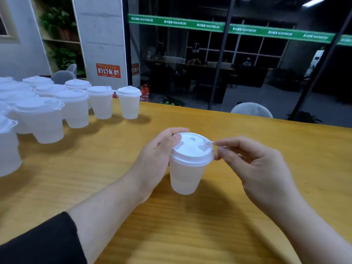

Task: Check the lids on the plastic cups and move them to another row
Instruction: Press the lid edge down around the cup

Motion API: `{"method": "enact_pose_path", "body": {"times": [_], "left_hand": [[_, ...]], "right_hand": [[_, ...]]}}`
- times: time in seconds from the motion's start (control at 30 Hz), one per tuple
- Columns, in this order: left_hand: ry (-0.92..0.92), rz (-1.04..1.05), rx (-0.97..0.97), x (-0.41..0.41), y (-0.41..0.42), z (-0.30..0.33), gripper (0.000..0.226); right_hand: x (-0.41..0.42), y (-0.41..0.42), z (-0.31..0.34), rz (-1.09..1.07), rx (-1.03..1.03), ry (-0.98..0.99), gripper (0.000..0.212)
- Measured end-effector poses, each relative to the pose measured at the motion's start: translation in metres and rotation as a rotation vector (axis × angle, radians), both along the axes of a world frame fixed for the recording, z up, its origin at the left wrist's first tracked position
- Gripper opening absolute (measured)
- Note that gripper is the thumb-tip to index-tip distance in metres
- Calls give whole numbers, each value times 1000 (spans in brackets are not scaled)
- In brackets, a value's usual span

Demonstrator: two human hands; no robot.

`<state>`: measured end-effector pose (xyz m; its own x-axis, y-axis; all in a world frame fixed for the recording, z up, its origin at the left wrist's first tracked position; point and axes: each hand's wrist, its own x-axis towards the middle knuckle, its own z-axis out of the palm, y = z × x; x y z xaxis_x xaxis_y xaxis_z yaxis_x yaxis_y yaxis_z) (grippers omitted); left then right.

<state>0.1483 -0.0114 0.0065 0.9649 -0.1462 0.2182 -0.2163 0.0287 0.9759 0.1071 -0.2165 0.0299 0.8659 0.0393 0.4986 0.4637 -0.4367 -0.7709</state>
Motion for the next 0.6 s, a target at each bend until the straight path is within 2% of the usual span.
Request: {"method": "enact_pose_path", "body": {"times": [0.27,0.37,0.47,0.6], "left_hand": [[-12,-112,-4,-5,1,0,37],[-39,-167,45,-10,-4,0,36],[-73,-180,76,-12,-6,0,31],[-105,-166,84,-12,-6,1,36]], "right_hand": [[-3,-5,11,-167,6,-76,12],[-7,-4,15,-147,-18,-102,13],[-11,0,15,-90,-123,-137,15],[-11,-5,16,-62,-279,-142,13]]}}
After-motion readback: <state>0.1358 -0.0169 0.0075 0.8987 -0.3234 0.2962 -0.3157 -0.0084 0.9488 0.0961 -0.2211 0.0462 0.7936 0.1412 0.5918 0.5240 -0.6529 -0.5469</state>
